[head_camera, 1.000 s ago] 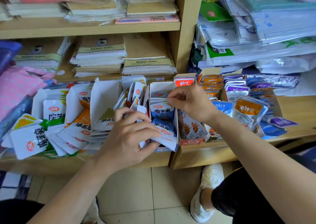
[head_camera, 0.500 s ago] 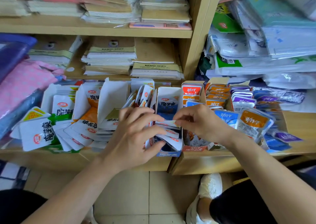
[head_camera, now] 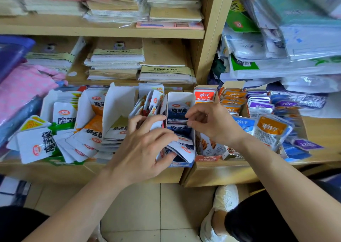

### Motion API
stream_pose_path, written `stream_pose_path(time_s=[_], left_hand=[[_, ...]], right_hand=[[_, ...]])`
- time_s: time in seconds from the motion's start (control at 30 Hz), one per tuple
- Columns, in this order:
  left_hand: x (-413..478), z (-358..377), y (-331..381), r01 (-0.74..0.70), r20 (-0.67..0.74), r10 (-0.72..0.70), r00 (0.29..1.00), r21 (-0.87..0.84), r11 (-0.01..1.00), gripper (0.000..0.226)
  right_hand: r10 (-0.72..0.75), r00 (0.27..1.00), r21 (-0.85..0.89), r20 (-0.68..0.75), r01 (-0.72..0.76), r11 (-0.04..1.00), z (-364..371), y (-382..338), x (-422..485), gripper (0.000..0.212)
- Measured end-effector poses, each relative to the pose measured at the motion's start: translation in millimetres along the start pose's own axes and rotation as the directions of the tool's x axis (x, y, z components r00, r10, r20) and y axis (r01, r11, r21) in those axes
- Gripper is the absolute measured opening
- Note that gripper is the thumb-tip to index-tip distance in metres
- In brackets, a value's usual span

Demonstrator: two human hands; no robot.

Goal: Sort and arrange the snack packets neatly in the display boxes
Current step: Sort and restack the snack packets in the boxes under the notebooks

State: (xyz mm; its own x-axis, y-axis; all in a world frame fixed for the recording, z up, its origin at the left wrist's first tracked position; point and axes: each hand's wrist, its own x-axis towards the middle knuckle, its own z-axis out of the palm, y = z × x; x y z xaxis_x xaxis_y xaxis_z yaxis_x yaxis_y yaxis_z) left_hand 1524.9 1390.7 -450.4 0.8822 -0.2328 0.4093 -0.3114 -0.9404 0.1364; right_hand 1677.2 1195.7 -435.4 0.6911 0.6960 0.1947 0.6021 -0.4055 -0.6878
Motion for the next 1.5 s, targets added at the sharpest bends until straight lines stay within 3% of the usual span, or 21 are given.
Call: stream_pose_path(time_s=[0.17,0.33,0.8,0.9,1.03,1.1,1.17,1.4,1.5], left_hand=[[2,1,1,0.006,0.029,-0.006,1.000,0.002,1.000,0.035],[2,2,-1,-0.011,0.003,0.012,1.000,-0.015,1.000,0.037],[1,6,-3,-0.057,-0.123,0.051,0.991,-0.047,0.997,0.018],[2,9,-1,-0.011,-0.182,-0.001,0.983,-0.064,0.998,0.016],[5,12,3,0.089,-0.248,-0.113,0.962,-0.105,0.990,0.015],[7,11,4,0.126,-0.243,-0.151,0.958,-0.115,0.985,0.016],[8,10,4,0.149,-0.211,-0.170,0.963,-0.110,0.983,0.027],[-12,-27,-1,0.087,-0.173,-0.106,0.979,-0.113,0.990,0.055],[-38,-54,-24,0.122,-0.184,-0.154,0.971,-0.173,0.977,0.047]], right_hand=[[-0.052,0.997,-0.067,0.053,0.055,0.996,-1,3,0,0.019],[-0.092,0.996,-0.090,0.014,0.093,0.992,4,2,3,0.005],[0.005,0.938,0.022,-0.348,0.003,1.000,11,8,30,0.006],[-0.001,0.955,0.038,-0.295,0.013,0.999,9,6,26,0.013],[0.032,0.993,0.114,-0.117,-0.018,0.993,-7,-4,2,0.021],[0.026,1.000,0.127,0.004,-0.026,0.992,-12,-10,-17,0.040],[-0.052,0.995,0.026,0.080,0.050,0.998,-6,-16,-35,0.057],[-0.293,0.956,-0.104,0.021,0.293,0.950,26,-35,-51,0.070],[-0.314,0.949,-0.252,-0.007,0.303,0.919,36,-48,-51,0.071]])
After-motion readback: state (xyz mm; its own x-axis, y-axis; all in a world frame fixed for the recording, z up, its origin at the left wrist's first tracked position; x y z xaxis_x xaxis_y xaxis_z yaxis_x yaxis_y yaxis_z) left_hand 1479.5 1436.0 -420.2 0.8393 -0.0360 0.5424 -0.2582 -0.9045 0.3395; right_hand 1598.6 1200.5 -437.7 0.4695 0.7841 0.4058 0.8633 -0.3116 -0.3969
